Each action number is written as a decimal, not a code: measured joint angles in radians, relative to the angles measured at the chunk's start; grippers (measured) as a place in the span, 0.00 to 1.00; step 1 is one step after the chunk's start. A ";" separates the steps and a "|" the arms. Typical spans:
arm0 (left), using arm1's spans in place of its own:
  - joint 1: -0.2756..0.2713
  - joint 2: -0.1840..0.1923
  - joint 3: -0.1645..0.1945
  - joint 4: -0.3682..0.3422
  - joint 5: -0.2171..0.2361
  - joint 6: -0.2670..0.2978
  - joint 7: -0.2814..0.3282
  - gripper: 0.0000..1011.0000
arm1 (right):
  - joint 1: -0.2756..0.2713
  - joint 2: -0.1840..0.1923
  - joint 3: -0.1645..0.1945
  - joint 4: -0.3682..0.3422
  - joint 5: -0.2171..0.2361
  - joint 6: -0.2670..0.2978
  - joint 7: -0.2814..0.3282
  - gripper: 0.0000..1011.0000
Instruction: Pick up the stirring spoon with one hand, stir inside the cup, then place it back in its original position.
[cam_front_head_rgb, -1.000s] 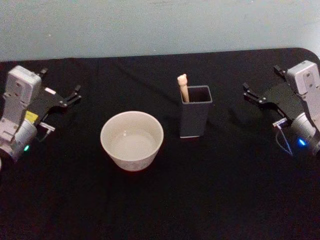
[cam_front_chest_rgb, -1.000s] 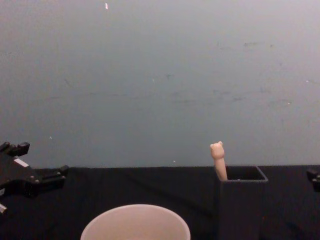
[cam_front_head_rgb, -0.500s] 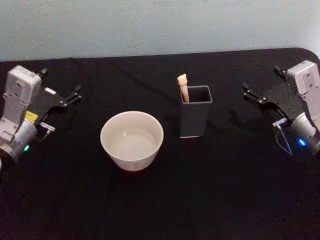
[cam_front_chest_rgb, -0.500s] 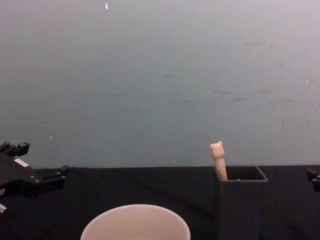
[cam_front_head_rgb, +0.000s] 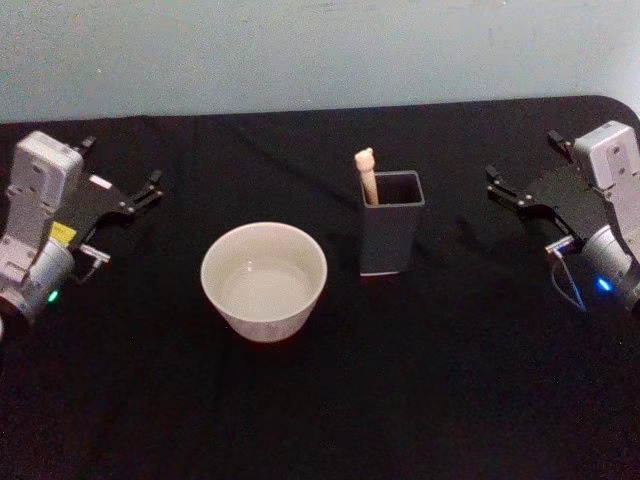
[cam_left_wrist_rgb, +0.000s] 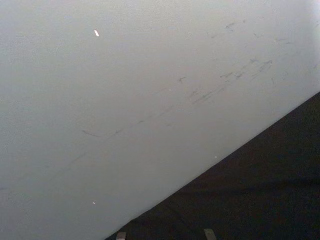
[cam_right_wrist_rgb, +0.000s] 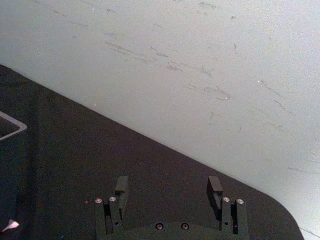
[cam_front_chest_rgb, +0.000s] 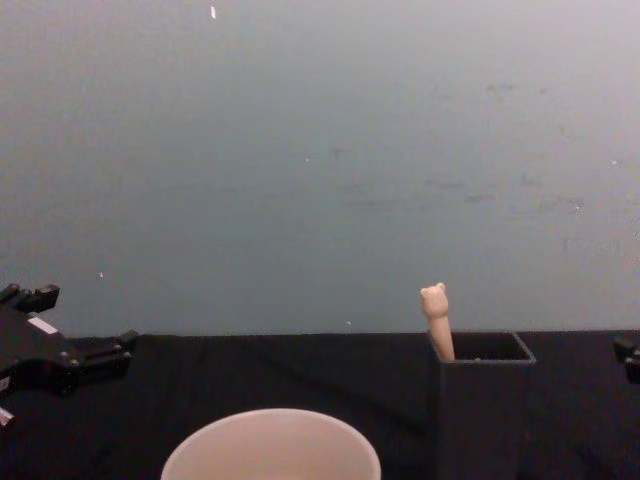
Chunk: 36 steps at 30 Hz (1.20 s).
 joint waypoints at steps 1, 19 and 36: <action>0.000 0.000 0.000 0.000 0.000 0.000 0.000 0.99 | 0.000 0.000 0.000 0.000 0.000 0.000 0.000 0.99; 0.000 0.000 0.000 0.000 0.000 0.000 0.000 0.99 | -0.012 -0.006 0.025 -0.018 0.012 0.012 0.033 0.99; 0.000 0.000 0.000 0.000 0.000 0.000 0.000 0.99 | -0.047 -0.003 0.077 -0.126 0.161 0.092 0.238 0.99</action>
